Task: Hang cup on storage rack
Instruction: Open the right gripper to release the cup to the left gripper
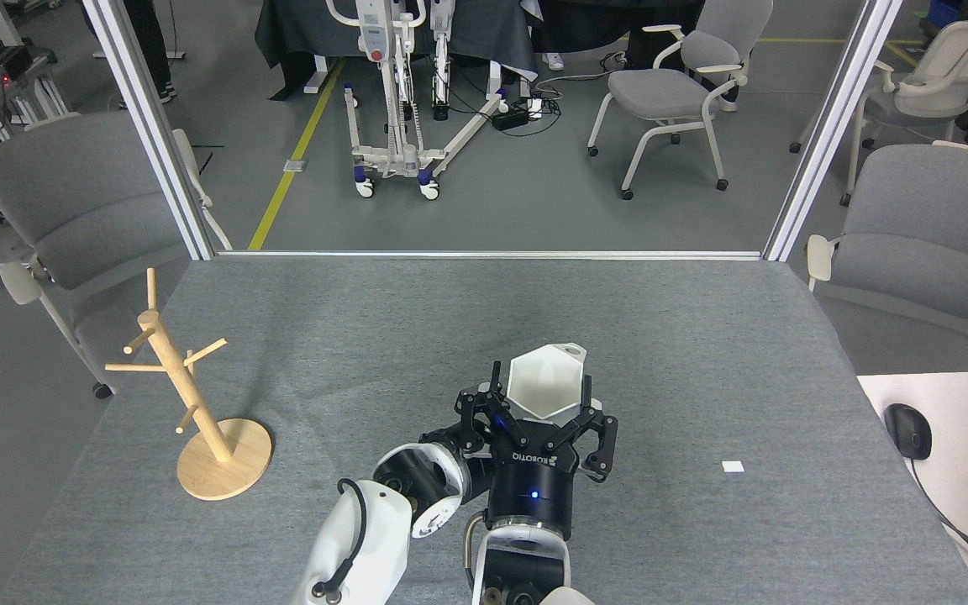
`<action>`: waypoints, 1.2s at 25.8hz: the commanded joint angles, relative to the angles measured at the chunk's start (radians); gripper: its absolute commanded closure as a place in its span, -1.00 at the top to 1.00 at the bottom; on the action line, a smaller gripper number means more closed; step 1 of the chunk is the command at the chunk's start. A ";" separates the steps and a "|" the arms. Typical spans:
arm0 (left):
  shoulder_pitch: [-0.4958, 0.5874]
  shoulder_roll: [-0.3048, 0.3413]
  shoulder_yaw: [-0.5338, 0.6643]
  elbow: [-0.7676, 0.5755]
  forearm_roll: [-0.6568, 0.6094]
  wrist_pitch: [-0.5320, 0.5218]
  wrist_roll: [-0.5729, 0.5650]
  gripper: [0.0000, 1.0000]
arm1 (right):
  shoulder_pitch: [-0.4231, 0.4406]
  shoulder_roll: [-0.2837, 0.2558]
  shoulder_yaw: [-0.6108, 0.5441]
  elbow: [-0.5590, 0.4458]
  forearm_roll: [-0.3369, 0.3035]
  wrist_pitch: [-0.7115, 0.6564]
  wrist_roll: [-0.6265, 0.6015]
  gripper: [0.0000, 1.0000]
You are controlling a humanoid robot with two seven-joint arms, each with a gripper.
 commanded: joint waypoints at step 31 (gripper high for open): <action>0.023 0.000 0.001 -0.055 -0.001 -0.004 0.002 -1.00 | -0.010 0.000 -0.138 -0.040 -0.001 -0.182 -0.317 0.94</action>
